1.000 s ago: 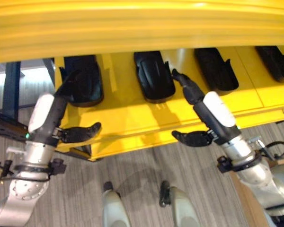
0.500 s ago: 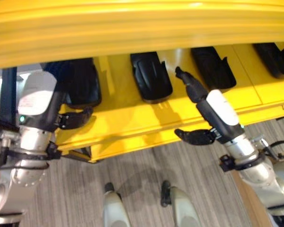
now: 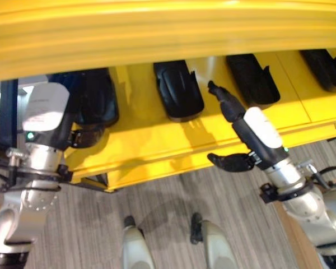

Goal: Move parts from the plastic box to the shelf.

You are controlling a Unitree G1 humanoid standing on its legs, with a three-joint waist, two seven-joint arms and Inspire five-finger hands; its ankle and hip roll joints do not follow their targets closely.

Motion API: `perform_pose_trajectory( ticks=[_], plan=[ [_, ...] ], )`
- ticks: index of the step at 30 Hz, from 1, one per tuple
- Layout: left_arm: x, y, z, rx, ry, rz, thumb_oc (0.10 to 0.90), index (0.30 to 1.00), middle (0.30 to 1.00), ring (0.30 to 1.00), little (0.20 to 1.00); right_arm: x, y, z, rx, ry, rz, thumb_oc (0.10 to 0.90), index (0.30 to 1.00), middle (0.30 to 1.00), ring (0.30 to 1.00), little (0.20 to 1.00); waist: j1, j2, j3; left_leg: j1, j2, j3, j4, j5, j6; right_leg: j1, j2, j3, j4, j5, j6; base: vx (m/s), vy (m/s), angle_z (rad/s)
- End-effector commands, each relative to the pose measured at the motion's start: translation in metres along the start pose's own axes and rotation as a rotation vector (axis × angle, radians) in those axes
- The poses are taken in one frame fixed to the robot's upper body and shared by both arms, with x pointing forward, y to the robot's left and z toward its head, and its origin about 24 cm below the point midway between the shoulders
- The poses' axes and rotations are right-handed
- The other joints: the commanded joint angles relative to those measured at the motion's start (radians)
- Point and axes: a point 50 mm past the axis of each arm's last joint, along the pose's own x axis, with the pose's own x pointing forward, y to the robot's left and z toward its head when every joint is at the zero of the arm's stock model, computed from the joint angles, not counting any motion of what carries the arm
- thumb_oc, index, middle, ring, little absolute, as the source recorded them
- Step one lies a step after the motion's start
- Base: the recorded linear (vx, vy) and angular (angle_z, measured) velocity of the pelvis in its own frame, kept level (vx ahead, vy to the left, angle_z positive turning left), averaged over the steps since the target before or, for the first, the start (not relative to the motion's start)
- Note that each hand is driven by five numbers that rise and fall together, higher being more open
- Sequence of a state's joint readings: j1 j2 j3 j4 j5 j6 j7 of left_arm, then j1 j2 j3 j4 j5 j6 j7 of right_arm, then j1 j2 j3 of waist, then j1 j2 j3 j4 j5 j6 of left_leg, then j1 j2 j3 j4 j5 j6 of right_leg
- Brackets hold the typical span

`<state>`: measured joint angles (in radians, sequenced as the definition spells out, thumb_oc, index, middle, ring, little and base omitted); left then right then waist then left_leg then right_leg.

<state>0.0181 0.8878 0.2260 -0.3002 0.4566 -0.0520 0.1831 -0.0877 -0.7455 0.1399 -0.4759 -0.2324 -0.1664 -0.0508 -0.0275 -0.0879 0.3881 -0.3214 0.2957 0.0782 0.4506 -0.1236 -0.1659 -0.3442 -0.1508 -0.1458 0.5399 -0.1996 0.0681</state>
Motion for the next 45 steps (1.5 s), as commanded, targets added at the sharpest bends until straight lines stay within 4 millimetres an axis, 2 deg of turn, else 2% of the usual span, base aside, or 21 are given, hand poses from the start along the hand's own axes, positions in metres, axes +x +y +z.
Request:
perform_pose_trajectory(
  ticks=[1,8,22,33,45],
  plan=[
    [0.014,0.014,0.014,0.042,-0.093,0.084,0.900,1.000,1.000,1.000,1.000,0.015,-0.029,0.032,-0.040,-0.202,-0.151,0.900,1.000,1.000,1.000,1.000,-0.020,-0.005,-0.075,0.013,0.002,-0.029,-0.036,0.048,0.053,-0.004,0.002,0.048,0.022,0.029,0.004,0.00,0.000,0.00],
    [0.009,0.006,0.004,0.068,-0.036,0.031,0.900,1.000,1.000,1.000,1.000,0.016,-0.029,0.032,-0.034,-0.198,-0.152,0.900,1.000,1.000,1.000,1.000,-0.019,-0.006,-0.064,0.005,0.001,-0.027,-0.024,0.045,0.053,-0.011,0.000,0.051,0.027,0.029,0.003,0.00,0.000,0.00],
    [0.011,-0.017,0.002,0.083,-0.029,-0.061,0.900,1.000,1.000,1.000,1.000,0.016,-0.029,0.033,-0.028,-0.205,-0.159,0.900,1.000,1.000,1.000,1.000,-0.027,-0.012,-0.050,-0.002,0.000,-0.028,-0.016,0.043,0.053,-0.019,0.002,0.055,0.034,0.030,0.000,0.00,0.000,0.00],
    [0.015,-0.023,0.009,0.075,-0.053,-0.065,0.900,1.000,1.000,1.000,1.000,0.016,-0.029,0.033,-0.033,-0.206,-0.164,0.900,1.000,1.000,1.000,1.000,-0.032,-0.013,-0.044,-0.005,0.001,-0.023,-0.014,0.042,0.053,-0.027,0.002,0.060,0.038,0.030,-0.001,0.00,0.000,0.00],
    [0.013,-0.031,-0.001,0.111,0.003,-0.110,0.900,1.000,1.000,1.000,1.000,0.014,-0.029,0.031,-0.038,-0.186,-0.163,0.900,1.000,1.000,1.000,1.000,-0.035,-0.012,-0.046,-0.012,0.002,-0.024,-0.005,0.039,0.053,-0.035,0.003,0.058,0.045,0.027,-0.002,0.00,0.000,0.00]
  ],
)
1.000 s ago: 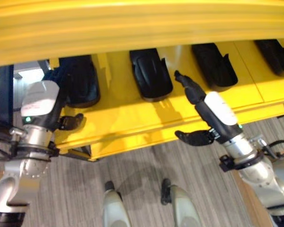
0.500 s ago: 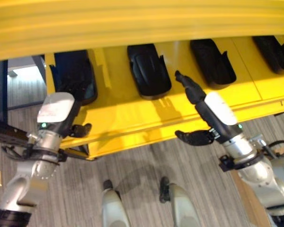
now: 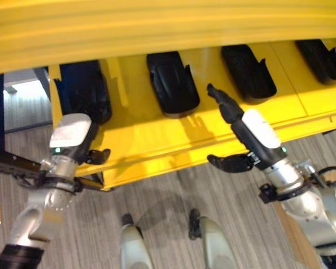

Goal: Move parts from the plastic box to the shelf.

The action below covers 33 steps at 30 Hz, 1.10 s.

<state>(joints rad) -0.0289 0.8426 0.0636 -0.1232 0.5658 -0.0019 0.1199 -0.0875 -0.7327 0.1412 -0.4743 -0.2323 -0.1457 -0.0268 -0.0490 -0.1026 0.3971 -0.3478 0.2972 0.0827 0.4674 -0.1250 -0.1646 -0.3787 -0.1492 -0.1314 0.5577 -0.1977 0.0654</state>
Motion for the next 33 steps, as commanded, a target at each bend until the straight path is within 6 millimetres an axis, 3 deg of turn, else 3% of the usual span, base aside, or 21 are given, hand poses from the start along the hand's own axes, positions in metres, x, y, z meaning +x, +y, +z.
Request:
perform_pose_trajectory(
  ticks=[1,33],
  plan=[
    [0.014,0.029,0.016,0.076,-0.099,0.134,0.900,1.000,1.000,1.000,1.000,0.013,-0.031,0.033,-0.048,-0.208,-0.179,0.900,1.000,1.000,1.000,1.000,-0.014,0.002,-0.055,0.014,0.000,-0.028,-0.022,0.041,0.052,-0.001,0.001,0.043,0.027,0.026,0.000,0.00,0.000,0.00],
    [0.003,0.018,-0.002,0.029,0.018,0.006,0.900,1.000,1.000,1.000,1.000,0.011,-0.031,0.028,-0.034,-0.161,-0.169,0.900,1.000,1.000,1.000,1.000,-0.004,0.002,-0.046,0.008,-0.007,-0.033,-0.013,0.036,0.057,-0.001,-0.005,0.041,0.039,0.023,0.000,0.00,0.000,0.00]
  ],
)
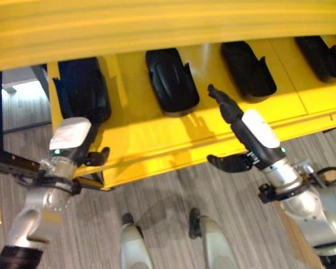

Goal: Move parts from the plastic box to the shelf.

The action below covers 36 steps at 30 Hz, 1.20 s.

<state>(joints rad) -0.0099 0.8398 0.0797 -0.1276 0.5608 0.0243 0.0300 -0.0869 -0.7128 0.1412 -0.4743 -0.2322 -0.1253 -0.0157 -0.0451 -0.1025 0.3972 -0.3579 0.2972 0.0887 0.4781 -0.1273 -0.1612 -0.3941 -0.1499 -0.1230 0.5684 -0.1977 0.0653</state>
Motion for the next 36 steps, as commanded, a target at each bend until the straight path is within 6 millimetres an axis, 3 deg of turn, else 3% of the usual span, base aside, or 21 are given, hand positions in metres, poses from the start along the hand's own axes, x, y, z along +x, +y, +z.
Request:
perform_pose_trajectory(
  ticks=[1,36],
  plan=[
    [0.003,0.022,0.003,0.018,-0.015,0.091,0.900,1.000,1.000,1.000,1.000,0.010,-0.032,0.030,-0.048,-0.180,-0.167,0.900,1.000,1.000,1.000,1.000,-0.007,0.002,-0.045,0.018,-0.007,-0.040,-0.022,0.037,0.054,0.015,-0.004,0.034,0.029,0.022,0.000,0.00,0.000,0.00],
    [-0.009,0.019,-0.001,-0.047,0.035,0.069,0.900,1.000,1.000,1.000,1.000,0.011,-0.031,0.027,-0.044,-0.155,-0.159,0.900,1.000,1.000,1.000,1.000,0.009,0.009,-0.047,0.019,-0.013,-0.046,-0.020,0.036,0.057,0.019,-0.010,0.032,0.034,0.021,0.000,0.00,0.000,0.00]
  ],
)
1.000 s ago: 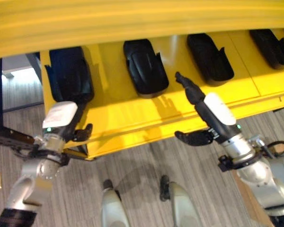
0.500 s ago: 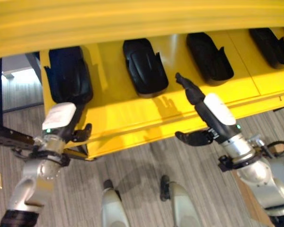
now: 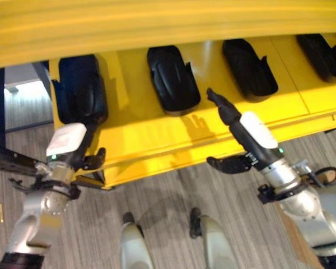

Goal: Move parts from the plastic box to the shelf.

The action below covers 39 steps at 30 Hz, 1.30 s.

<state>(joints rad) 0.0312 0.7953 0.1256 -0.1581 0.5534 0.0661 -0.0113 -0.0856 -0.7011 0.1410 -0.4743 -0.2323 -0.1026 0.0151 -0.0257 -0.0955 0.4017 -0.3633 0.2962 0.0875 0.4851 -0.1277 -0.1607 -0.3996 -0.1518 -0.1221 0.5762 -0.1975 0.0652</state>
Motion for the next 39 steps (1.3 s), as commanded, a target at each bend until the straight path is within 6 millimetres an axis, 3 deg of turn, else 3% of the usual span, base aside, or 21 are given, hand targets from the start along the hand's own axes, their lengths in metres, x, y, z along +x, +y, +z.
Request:
perform_pose_trajectory(
  ticks=[1,39],
  plan=[
    [-0.002,0.023,0.005,-0.005,-0.033,0.094,0.900,1.000,1.000,1.000,1.000,0.010,-0.034,0.030,-0.056,-0.181,-0.184,0.900,1.000,1.000,1.000,1.000,-0.010,0.001,-0.052,0.024,-0.012,-0.044,-0.027,0.037,0.056,0.024,-0.008,0.031,0.027,0.021,0.000,0.00,0.000,0.00],
    [-0.002,0.013,0.027,-0.056,-0.132,0.046,0.900,1.000,1.000,1.000,1.000,0.006,-0.034,0.028,-0.061,-0.164,-0.184,0.900,1.000,1.000,1.000,1.000,-0.016,0.002,-0.051,0.021,-0.013,-0.046,-0.023,0.036,0.058,0.016,-0.005,0.032,0.035,0.021,0.000,0.00,0.000,0.00]
  ],
)
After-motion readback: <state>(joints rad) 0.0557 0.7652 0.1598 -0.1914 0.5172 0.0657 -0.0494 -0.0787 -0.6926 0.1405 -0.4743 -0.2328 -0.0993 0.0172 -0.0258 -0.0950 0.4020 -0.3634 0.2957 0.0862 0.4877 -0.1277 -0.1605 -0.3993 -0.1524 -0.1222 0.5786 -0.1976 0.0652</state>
